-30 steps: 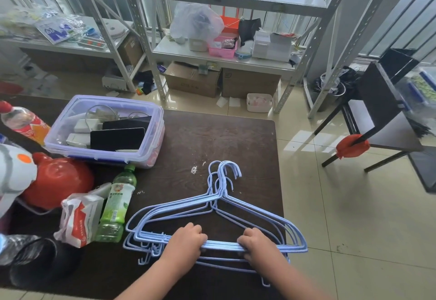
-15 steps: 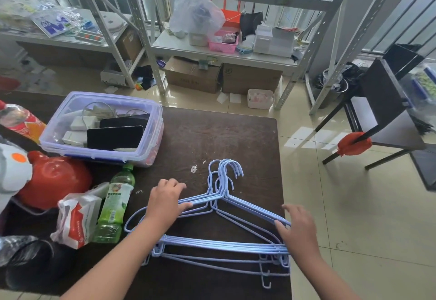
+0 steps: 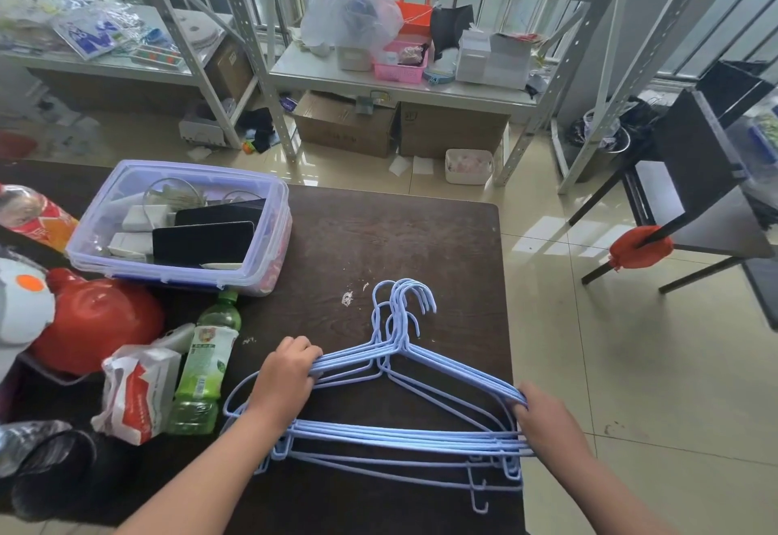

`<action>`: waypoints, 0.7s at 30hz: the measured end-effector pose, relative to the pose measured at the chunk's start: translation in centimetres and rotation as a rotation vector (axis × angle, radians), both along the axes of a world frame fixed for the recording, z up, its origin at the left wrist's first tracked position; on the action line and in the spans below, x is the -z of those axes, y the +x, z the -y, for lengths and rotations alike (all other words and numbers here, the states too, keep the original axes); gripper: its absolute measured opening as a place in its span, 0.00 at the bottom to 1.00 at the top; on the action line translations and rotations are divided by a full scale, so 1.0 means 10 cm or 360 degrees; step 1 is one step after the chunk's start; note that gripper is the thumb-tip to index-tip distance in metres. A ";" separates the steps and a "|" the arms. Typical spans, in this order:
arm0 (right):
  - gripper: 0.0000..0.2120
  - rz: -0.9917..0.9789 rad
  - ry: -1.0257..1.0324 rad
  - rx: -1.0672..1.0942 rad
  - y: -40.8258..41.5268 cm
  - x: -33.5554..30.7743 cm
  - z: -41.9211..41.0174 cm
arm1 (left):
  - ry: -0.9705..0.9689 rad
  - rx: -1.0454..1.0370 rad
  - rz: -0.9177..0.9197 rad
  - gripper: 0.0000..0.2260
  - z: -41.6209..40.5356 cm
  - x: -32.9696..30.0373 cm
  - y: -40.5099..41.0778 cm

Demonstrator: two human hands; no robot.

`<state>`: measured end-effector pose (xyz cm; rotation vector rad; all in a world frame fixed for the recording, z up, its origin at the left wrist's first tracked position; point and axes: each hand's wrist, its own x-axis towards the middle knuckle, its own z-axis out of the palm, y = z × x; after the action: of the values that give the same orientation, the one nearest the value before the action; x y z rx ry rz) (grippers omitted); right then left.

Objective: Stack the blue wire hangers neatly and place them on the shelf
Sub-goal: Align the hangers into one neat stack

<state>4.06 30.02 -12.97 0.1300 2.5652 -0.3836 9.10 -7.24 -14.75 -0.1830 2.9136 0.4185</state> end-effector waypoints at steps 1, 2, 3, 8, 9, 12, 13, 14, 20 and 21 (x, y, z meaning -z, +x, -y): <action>0.07 -0.0005 0.0038 -0.0035 0.00 -0.01 -0.02 | -0.0023 0.0020 0.0004 0.11 0.00 0.00 -0.01; 0.07 -0.0010 0.0073 -0.0066 0.00 -0.02 -0.02 | -0.0057 0.0051 -0.0001 0.11 0.00 0.00 -0.01; 0.07 -0.0009 0.0091 -0.0091 0.00 -0.02 -0.02 | -0.0089 0.0081 -0.0010 0.11 0.00 0.00 -0.01; 0.08 -0.0040 0.0115 -0.0149 0.05 -0.09 -0.02 | -0.0151 0.0131 -0.0043 0.10 0.00 -0.02 0.00; 0.08 -0.0052 0.0112 -0.0151 0.06 -0.10 -0.02 | -0.0165 0.0142 -0.0045 0.11 -0.01 -0.03 0.01; 0.09 -0.0082 0.0103 -0.0166 0.08 -0.13 -0.04 | -0.0195 0.0182 -0.0052 0.12 -0.03 -0.09 0.04; 0.09 -0.0089 0.0094 -0.0170 0.08 -0.13 -0.05 | -0.0194 0.0201 -0.0056 0.12 -0.04 -0.12 0.05; 0.09 -0.0087 0.0091 -0.0170 0.09 -0.14 -0.05 | -0.0188 0.0214 -0.0061 0.12 -0.04 -0.14 0.07; 0.15 -0.0065 0.0088 -0.0135 0.15 -0.16 -0.08 | -0.0126 0.0140 -0.0078 0.12 -0.10 -0.23 0.09; 0.17 -0.0052 0.0072 -0.0121 0.16 -0.17 -0.07 | -0.0132 0.0135 -0.0093 0.12 -0.10 -0.23 0.08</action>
<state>5.63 30.70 -11.25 0.0426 2.6032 -0.3011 9.93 -6.21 -12.40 -0.0597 2.9851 0.2944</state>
